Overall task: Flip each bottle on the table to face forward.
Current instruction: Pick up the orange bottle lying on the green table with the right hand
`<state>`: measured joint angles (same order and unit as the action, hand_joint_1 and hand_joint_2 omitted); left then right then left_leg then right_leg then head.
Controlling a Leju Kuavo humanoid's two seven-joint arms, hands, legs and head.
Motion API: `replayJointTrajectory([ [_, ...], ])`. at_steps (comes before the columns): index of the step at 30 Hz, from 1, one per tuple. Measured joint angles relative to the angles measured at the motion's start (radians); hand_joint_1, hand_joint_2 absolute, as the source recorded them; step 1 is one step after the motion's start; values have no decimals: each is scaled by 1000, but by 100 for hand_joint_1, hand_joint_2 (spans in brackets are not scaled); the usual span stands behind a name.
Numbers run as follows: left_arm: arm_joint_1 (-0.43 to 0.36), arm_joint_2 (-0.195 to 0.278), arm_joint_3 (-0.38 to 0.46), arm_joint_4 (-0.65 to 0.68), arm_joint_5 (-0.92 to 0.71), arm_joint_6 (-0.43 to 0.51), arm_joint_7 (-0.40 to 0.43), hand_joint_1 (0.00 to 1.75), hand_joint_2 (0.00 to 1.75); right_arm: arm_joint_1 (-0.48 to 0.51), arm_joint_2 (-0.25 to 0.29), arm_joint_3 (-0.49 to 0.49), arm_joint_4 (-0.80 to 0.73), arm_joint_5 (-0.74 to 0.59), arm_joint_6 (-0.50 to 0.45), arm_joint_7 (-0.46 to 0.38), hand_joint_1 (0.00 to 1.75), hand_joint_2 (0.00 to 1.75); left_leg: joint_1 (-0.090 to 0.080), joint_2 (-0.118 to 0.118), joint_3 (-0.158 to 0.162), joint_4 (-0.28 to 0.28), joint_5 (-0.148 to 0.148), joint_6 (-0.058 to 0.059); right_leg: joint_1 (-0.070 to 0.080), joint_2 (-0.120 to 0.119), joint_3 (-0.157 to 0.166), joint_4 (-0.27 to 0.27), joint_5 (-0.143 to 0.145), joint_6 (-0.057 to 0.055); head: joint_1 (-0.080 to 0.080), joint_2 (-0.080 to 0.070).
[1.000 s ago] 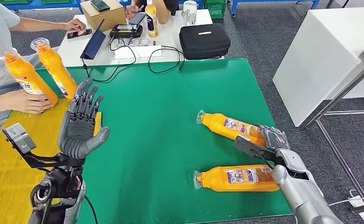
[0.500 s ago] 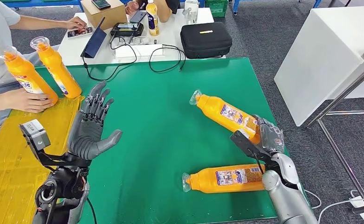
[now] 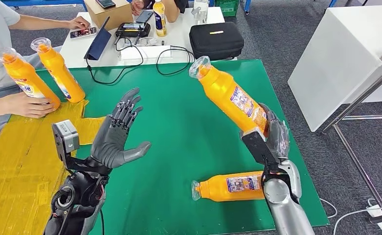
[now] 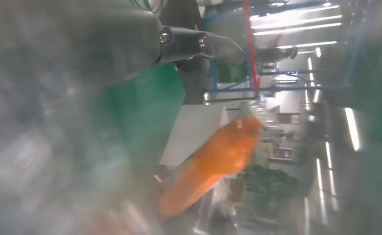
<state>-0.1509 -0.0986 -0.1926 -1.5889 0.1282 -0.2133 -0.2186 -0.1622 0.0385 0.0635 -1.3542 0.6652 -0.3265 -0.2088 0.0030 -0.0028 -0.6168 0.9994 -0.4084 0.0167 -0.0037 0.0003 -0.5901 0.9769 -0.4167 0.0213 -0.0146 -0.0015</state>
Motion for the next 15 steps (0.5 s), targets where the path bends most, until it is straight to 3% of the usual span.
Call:
replayJointTrajectory([
  [15,-12,15,-38,30,18,-9,17,0,175,23,52,162,-72,-62,87,-48,175,175,1,0,-1,0,0,0,0,0,-1,0,0,0,0,0],
])
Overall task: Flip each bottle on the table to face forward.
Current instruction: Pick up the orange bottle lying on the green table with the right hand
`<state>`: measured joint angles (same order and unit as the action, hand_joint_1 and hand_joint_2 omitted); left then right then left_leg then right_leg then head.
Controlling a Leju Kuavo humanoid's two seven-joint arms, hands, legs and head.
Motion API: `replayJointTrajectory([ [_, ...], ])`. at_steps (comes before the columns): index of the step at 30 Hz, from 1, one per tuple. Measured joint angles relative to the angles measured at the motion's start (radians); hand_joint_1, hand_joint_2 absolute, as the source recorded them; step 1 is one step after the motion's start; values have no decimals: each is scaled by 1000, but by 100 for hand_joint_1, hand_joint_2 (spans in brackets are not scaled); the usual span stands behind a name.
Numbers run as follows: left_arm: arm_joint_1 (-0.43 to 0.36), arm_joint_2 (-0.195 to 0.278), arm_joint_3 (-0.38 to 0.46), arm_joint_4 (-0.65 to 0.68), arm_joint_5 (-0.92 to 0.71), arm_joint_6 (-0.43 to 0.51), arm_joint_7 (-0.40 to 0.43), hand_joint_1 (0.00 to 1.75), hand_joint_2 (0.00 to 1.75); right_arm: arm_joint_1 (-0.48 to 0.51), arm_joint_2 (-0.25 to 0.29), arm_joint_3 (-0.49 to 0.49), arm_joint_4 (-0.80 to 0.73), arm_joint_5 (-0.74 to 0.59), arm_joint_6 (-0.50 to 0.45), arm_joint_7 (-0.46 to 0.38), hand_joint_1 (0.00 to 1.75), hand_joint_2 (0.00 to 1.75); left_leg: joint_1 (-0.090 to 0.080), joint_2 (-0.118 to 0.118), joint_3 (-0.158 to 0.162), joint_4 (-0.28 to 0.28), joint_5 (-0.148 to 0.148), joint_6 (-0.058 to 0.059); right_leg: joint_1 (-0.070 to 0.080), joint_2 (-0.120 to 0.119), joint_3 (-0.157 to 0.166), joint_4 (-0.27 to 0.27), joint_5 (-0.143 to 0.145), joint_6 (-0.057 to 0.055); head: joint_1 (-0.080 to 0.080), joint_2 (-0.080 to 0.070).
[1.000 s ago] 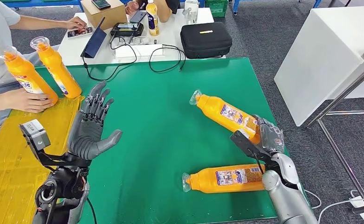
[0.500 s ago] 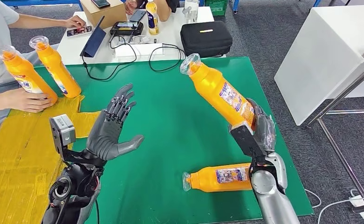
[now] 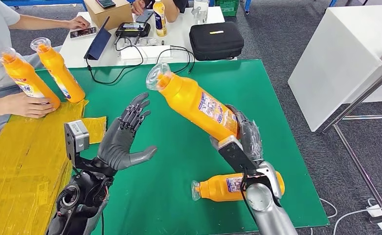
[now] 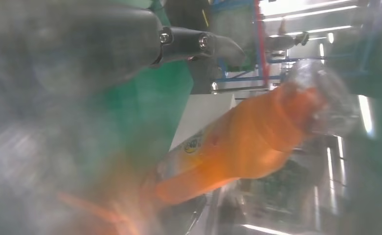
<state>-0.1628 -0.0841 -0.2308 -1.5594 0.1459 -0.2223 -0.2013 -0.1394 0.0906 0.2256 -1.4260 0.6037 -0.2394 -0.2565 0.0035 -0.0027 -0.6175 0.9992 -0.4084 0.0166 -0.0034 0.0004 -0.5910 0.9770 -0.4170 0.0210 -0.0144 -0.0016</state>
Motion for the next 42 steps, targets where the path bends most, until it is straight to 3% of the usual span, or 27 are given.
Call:
replayJointTrajectory([
  [10,-3,8,-2,18,43,2,12,0,175,6,20,178,0,-2,30,-9,175,175,0,0,0,0,0,0,0,0,0,0,0,0,0,0],
  [28,-2,17,3,40,145,7,15,0,175,-14,26,288,41,19,30,-3,175,175,0,0,-1,0,0,0,0,0,0,0,0,0,0,0],
  [35,21,-36,62,-6,322,108,-35,1,175,-56,39,328,101,49,30,14,175,175,0,0,-1,0,0,0,0,0,-1,0,0,0,0,0],
  [36,25,-43,70,-18,333,115,-38,19,175,-59,41,333,109,49,30,16,175,175,0,-1,-1,0,0,0,0,-1,-1,0,0,0,0,0],
  [39,35,-58,87,-43,350,125,-43,148,175,-69,45,341,127,50,30,17,175,175,0,-1,-1,0,0,0,0,0,-1,0,0,0,0,0],
  [40,36,-62,93,-51,356,129,-46,175,175,-70,46,343,133,52,30,18,175,175,0,-1,-1,0,0,0,0,0,-1,0,0,0,0,0],
  [42,37,-71,106,-65,367,136,-54,175,175,-70,46,346,144,56,30,19,175,175,0,-1,-1,0,0,0,0,-1,-1,0,0,0,0,0],
])
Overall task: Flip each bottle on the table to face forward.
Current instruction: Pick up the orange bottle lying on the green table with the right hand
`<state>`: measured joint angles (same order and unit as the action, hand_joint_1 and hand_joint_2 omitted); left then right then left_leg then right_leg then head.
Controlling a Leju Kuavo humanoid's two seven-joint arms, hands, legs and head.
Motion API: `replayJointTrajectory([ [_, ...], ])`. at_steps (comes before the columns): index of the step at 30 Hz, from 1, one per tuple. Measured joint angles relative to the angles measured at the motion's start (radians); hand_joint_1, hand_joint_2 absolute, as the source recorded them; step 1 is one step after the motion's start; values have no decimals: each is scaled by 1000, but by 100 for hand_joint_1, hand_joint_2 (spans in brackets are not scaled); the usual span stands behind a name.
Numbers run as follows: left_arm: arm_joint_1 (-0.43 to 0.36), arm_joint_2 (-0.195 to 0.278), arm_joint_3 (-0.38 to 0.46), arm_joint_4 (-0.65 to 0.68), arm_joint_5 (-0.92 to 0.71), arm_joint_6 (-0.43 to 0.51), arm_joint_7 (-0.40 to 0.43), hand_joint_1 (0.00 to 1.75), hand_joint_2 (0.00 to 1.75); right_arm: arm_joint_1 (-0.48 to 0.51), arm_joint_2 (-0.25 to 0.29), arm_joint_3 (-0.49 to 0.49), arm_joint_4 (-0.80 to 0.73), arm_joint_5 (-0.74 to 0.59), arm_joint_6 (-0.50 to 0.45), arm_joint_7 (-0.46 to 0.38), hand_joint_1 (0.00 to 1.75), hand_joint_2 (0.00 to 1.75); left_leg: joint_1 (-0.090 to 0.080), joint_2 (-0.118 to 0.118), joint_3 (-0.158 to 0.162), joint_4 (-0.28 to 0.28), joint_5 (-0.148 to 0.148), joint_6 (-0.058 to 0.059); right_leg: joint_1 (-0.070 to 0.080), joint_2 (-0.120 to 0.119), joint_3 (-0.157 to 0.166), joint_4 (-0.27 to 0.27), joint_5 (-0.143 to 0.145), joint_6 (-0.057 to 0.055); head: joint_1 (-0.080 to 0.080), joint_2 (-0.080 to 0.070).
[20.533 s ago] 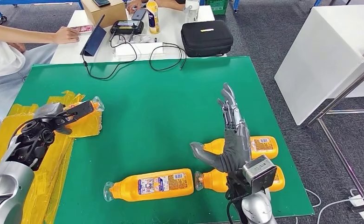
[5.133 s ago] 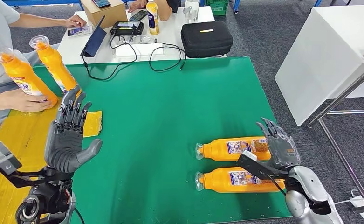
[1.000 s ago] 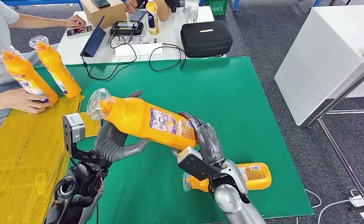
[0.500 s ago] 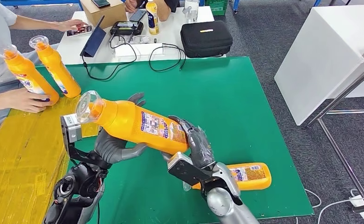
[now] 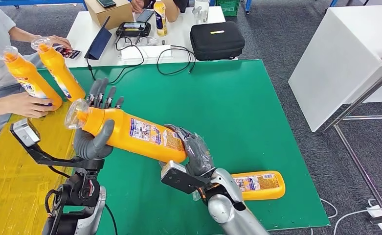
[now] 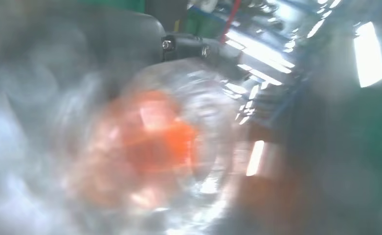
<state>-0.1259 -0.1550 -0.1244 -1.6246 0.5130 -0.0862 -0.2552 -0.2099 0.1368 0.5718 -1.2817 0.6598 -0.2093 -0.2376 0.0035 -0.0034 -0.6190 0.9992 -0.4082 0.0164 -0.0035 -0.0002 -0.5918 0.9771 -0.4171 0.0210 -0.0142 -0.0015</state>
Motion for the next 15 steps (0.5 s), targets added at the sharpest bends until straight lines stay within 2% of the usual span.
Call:
replayJointTrajectory([
  [15,7,-17,27,-23,8,5,-7,175,175,-3,2,8,27,0,-7,2,175,175,0,0,0,0,0,0,0,0,0,0,0,0,0,0],
])
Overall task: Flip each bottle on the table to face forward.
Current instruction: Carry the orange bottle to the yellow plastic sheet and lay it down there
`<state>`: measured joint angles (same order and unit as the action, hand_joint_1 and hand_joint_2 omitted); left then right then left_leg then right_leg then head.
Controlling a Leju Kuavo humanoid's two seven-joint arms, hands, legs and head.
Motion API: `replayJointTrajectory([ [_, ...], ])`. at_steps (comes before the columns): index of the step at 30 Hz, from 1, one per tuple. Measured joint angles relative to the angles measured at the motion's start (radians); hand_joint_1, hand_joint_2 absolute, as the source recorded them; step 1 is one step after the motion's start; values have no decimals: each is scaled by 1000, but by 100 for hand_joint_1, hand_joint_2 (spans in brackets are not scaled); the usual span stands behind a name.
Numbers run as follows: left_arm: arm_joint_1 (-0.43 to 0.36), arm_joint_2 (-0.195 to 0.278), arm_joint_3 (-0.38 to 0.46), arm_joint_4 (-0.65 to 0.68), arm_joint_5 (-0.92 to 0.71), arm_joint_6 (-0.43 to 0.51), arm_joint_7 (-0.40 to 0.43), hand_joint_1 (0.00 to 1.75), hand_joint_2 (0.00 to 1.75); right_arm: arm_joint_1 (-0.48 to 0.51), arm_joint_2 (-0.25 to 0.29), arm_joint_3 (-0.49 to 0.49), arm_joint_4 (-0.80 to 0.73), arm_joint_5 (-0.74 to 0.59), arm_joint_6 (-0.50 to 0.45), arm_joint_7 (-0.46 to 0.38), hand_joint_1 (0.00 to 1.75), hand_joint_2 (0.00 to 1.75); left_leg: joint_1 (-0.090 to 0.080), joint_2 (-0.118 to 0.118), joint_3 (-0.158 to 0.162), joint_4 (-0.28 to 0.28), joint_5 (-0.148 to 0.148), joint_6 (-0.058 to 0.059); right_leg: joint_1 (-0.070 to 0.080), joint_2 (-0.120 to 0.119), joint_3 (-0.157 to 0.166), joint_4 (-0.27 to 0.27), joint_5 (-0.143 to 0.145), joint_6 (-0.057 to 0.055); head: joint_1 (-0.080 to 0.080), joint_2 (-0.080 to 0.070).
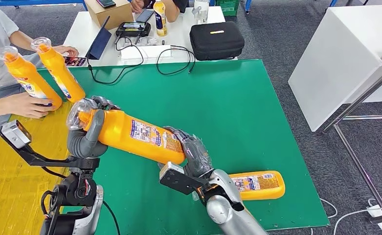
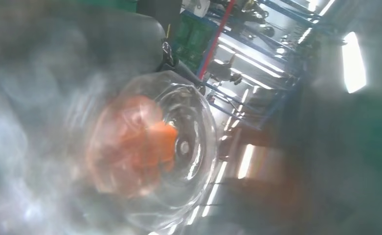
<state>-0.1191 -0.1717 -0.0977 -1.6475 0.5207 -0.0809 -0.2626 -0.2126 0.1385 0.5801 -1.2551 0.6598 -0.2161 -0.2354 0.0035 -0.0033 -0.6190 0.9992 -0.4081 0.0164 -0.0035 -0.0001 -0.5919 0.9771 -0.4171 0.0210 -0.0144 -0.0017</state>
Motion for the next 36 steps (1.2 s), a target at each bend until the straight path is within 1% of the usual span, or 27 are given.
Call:
replayJointTrajectory([
  [9,0,-2,0,3,0,0,1,175,175,0,0,3,3,-1,-12,0,175,175,0,0,0,0,0,0,0,0,0,0,0,0,0,0],
  [10,0,-2,0,3,0,0,2,139,175,0,0,3,3,-2,-12,0,175,175,0,0,0,0,0,0,0,0,0,0,0,0,0,0],
  [13,0,-2,0,4,-2,-2,5,8,175,1,0,3,3,-4,-14,0,175,175,0,0,0,0,0,0,0,0,0,0,0,0,0,0],
  [14,0,-2,-1,6,-6,-3,9,0,175,2,0,3,3,-4,-15,0,175,175,0,0,0,0,0,0,0,0,0,0,0,0,0,0],
  [18,-3,2,-10,23,-43,-13,35,0,175,6,-1,1,3,-7,-23,0,175,175,0,0,0,0,0,0,0,0,0,0,0,0,0,0],
  [23,-7,12,-41,60,-82,-40,55,0,175,14,-1,-6,2,-12,-31,0,175,175,0,0,0,0,0,0,0,0,0,0,0,0,0,0],
  [28,-7,16,-73,94,-98,-51,59,0,175,15,-1,-11,2,-18,-32,-1,175,175,0,0,0,0,0,0,0,0,0,0,0,0,0,0],
  [36,-6,20,-99,123,-102,-56,66,0,175,15,-1,-13,2,-22,-32,-2,175,175,0,0,0,0,0,0,0,0,0,0,0,0,0,0],
])
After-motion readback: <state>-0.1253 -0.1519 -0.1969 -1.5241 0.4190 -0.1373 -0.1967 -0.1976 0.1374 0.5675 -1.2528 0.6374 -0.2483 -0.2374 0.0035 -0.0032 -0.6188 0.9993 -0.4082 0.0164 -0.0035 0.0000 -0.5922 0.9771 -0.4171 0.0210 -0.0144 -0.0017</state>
